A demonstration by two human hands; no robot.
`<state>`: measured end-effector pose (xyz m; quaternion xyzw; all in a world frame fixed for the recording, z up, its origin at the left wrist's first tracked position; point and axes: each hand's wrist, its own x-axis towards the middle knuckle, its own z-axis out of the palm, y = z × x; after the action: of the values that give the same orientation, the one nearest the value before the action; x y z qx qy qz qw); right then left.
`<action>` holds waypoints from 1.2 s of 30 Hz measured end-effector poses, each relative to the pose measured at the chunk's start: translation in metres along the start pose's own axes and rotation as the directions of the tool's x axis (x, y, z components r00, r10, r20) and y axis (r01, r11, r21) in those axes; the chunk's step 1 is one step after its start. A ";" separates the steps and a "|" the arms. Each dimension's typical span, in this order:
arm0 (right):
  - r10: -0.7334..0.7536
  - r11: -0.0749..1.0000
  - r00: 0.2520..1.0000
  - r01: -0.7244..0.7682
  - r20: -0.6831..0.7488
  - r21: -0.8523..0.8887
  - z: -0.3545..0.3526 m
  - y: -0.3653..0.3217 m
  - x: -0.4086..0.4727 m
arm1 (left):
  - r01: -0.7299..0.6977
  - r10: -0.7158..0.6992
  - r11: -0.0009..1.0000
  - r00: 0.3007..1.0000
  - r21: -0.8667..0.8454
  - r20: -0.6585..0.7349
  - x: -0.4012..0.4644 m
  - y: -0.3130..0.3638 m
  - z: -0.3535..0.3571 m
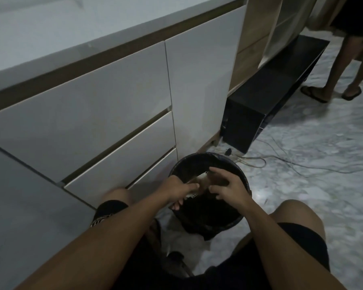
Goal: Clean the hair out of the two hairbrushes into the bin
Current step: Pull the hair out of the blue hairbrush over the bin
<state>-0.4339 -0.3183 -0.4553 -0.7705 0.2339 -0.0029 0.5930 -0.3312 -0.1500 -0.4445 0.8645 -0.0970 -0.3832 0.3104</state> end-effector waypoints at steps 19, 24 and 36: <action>-0.097 0.979 0.995 0.102 0.039 -0.175 0.005 0.008 0.004 | 0.110 -0.103 0.983 0.993 -0.149 0.053 0.005 -0.006 0.004; -0.180 0.948 0.982 0.158 -0.056 -0.276 0.015 0.009 0.004 | 0.105 -0.094 0.983 0.992 -0.148 0.083 0.004 -0.007 0.006; 0.039 0.993 0.980 -0.061 -0.195 -0.106 -0.001 0.013 0.012 | 0.079 -0.067 0.984 0.995 -0.162 0.079 0.003 -0.014 0.003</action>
<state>-0.4283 -0.3256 -0.4702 -0.7923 0.3091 -0.0493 0.5237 -0.3328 -0.1412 -0.4565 0.8243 -0.0447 -0.4324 0.3628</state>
